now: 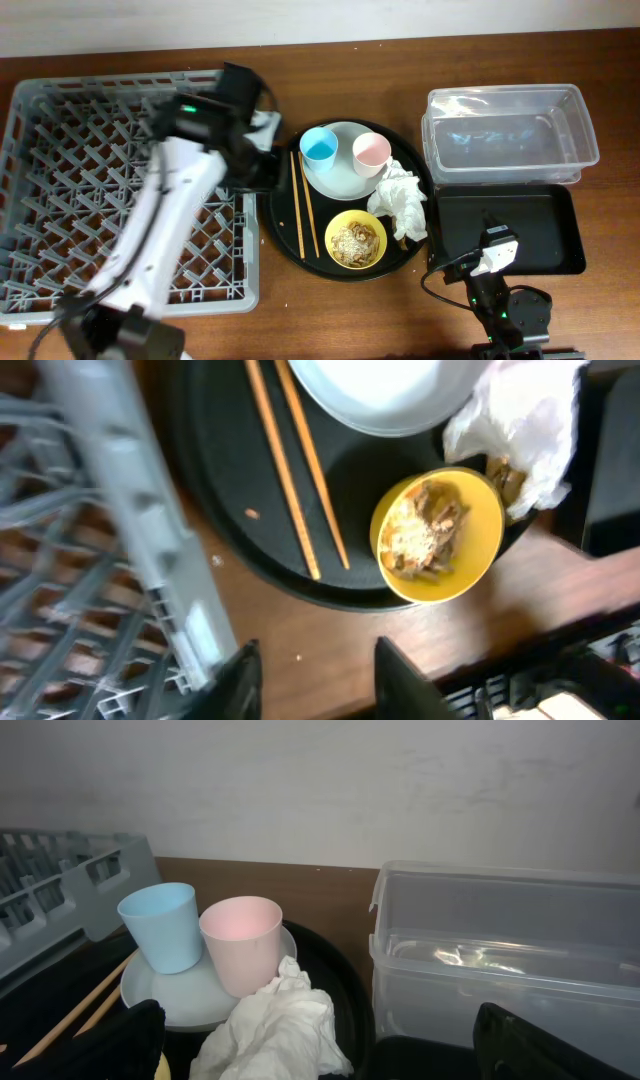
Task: Sort waste into correct bins and load items into the dishwasher rack
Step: 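Move the left gripper over the tray toward the chopsticks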
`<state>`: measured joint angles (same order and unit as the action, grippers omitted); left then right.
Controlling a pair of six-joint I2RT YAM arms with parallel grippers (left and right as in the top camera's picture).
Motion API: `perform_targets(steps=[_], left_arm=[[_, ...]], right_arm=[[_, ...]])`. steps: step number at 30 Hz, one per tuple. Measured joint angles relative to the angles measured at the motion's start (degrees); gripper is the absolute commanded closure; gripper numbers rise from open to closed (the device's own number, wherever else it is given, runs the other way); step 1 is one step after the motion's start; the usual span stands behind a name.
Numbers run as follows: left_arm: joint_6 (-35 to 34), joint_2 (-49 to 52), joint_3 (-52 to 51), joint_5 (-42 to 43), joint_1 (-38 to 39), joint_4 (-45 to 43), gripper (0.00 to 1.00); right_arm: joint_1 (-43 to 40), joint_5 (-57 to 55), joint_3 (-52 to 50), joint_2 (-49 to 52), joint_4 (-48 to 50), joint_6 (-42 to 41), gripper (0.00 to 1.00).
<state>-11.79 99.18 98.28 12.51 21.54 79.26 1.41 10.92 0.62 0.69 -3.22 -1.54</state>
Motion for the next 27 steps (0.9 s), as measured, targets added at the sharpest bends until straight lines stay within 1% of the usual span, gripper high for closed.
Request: perform_targets(steps=[1,2,4,6,10,11,15,19,22,24,27], left_arm=[[-0.3,0.7,-1.4,-0.1,1.3,-1.4,0.62],[-0.5,1.4,-3.1,-0.5,2.7,-3.6,0.66],[-1.1,2.2,-5.3,-0.6,4.2,-5.9,0.69],[-2.4,3.0,-7.2,-1.4,5.3,-8.1,0.69],[-7.4,4.7,-8.4,-5.0,6.6,-9.0,0.69],[-9.8,5.5,-8.7,-7.3,7.1,-9.7,0.68],[-14.1,7.2,-9.3,-13.5,9.4,-12.3,0.68],[-16.0,9.8,-9.5,-16.5,10.8,-15.6,0.69],[-16.4,11.6,-9.6,-17.4,10.7,-15.7,0.70],[-16.6,12.7,-9.6,-17.6,10.5,-16.1,0.72],[-16.8,13.8,-9.6,-17.7,10.4,-17.5,0.73]], right_arm=[[0.0,0.0,0.0,0.0,0.0,0.0,0.02],[0.0,0.0,0.0,0.0,0.0,0.0,0.02],[0.0,0.0,0.0,0.0,0.0,0.0,0.02],[0.0,0.0,0.0,0.0,0.0,0.0,0.01],[0.0,0.0,0.0,0.0,0.0,0.0,0.02],[0.0,0.0,0.0,0.0,0.0,0.0,0.02],[0.0,0.0,0.0,0.0,0.0,-0.1,0.02],[0.0,0.0,0.0,0.0,0.0,0.0,0.02],[0.0,0.0,0.0,0.0,0.0,0.0,0.02],[0.0,0.0,0.0,0.0,0.0,0.0,0.02],[0.0,0.0,0.0,0.0,0.0,0.0,0.02]])
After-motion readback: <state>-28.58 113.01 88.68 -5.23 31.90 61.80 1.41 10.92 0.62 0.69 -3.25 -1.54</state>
